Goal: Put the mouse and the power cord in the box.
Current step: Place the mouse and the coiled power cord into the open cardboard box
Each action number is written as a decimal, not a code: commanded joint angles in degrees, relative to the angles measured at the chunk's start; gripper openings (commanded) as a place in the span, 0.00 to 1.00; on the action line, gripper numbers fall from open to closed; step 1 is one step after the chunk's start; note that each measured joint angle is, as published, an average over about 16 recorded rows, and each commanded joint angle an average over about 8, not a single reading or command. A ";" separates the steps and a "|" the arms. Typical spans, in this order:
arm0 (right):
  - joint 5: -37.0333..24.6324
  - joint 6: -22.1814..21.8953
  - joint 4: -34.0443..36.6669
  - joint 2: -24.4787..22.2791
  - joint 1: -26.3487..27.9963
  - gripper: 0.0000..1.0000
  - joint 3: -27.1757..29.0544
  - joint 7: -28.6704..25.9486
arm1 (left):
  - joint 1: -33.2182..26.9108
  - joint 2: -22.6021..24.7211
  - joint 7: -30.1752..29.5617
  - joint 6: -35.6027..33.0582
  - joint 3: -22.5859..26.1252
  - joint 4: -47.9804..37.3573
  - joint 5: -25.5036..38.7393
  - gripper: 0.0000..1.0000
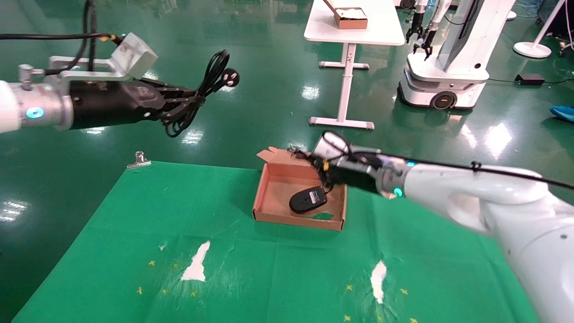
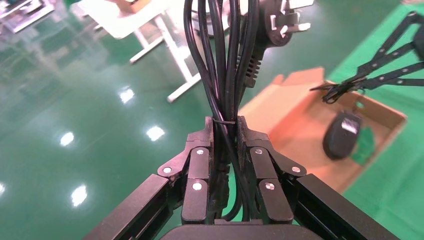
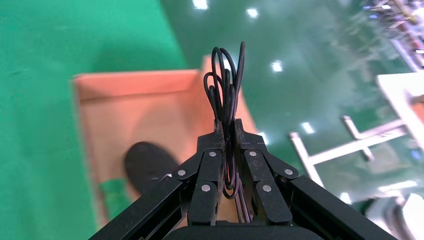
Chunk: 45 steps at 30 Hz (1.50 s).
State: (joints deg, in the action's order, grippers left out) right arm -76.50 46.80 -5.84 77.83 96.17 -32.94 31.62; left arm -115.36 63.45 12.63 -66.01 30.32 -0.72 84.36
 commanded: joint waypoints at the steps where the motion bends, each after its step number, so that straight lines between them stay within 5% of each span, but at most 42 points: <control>1: -0.04 0.83 -0.56 -0.01 -1.22 0.28 -0.42 -0.41 | -0.21 -1.19 0.95 -2.52 0.04 0.51 0.08 0.00; 6: 0.12 2.25 -1.44 -0.15 -1.76 0.90 -1.21 -0.61 | 0.45 -2.94 2.91 -6.43 -0.07 1.22 -0.09 0.00; 8: 0.27 2.39 -1.60 -0.20 -1.72 1.00 -1.43 -0.54 | 0.88 -3.27 3.59 -7.37 -0.03 1.47 -0.03 0.00; 16: 2.31 0.38 -1.15 -0.82 -0.52 1.00 -0.80 0.83 | 2.63 -1.60 5.05 -7.21 1.66 2.81 2.39 0.00; 25: 7.02 -3.26 0.04 -4.78 4.15 1.00 2.76 6.02 | 6.08 8.54 7.31 2.16 5.89 6.50 8.49 0.00; 28: 9.22 0.76 -0.78 -8.10 6.14 1.00 4.32 7.33 | 8.31 12.50 8.57 6.17 6.93 8.77 9.47 0.00; 36: 14.49 23.57 -5.17 -19.59 9.78 1.00 7.44 8.12 | 15.15 15.43 8.62 13.10 15.35 23.33 10.77 0.00; 45: 14.39 29.45 -9.38 -27.23 12.55 1.00 7.42 3.65 | 16.90 15.25 3.02 16.13 28.00 33.57 10.83 0.00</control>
State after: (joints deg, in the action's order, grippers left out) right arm -62.18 75.73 -15.61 50.92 108.23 -25.56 35.33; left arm -98.64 78.75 15.16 -49.10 57.80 32.23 94.77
